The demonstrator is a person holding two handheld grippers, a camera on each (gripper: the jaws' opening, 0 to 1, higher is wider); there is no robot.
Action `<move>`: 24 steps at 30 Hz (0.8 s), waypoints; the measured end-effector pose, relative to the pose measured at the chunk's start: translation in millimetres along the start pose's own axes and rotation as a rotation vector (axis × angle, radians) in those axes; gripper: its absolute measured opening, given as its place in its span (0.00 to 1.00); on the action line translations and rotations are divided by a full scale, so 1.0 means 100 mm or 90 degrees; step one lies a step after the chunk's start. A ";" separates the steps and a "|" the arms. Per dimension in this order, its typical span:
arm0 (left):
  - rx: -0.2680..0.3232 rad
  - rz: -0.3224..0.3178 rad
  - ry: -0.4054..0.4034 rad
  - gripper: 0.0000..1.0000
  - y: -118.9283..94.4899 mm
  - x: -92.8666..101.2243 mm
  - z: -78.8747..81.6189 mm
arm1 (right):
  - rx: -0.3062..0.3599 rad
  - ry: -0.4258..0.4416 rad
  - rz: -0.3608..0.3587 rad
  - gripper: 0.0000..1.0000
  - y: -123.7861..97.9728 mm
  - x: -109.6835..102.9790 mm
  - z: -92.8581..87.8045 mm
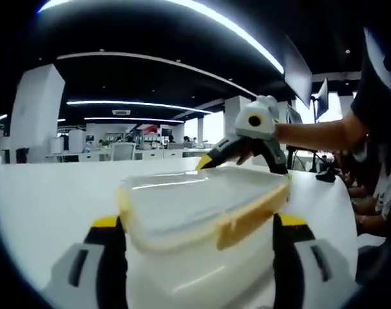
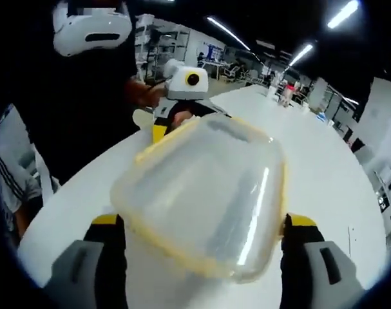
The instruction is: Snap each plastic latch of the storage box into its locked position after aligning the lid with the box until every specified latch is closed and the lid sits flush.
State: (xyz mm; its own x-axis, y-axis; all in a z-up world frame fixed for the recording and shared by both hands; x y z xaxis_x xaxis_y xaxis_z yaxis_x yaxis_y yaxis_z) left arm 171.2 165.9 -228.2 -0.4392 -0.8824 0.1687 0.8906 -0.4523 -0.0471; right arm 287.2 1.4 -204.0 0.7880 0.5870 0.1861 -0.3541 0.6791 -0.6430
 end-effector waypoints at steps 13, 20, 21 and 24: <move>0.030 -0.014 -0.060 0.86 -0.12 -0.05 0.09 | 0.116 0.132 -0.162 1.00 -0.20 -0.25 0.03; 0.076 -0.014 -0.116 0.81 -0.19 -0.12 0.17 | 0.131 0.165 -0.290 1.00 -0.13 -0.53 0.09; 0.078 -0.012 -0.116 0.80 -0.20 -0.13 0.17 | 0.135 0.172 -0.310 1.00 -0.12 -0.56 0.10; 0.074 -0.010 -0.117 0.77 -0.20 -0.15 0.16 | 0.183 0.196 -0.370 1.00 -0.09 -0.65 0.18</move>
State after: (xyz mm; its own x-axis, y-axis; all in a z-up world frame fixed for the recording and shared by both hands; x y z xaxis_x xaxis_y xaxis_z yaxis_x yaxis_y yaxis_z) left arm 161.5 190.0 -213.8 -0.4338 -0.8319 0.3460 0.8960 -0.4388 0.0684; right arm 230.0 -35.3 -197.2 0.9806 -0.0265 0.1940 0.0802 0.9583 -0.2743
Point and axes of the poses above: the point that each gripper's makers call its tool centre point, and the gripper's own axes: y roughly forward along the fingers, x roughly to its right, z roughly out of its top, the point moved 7 cm from there along -y, roughly backward along the fingers, and after that the axes turned 7 degrees about -y, right-handed, at the moved point
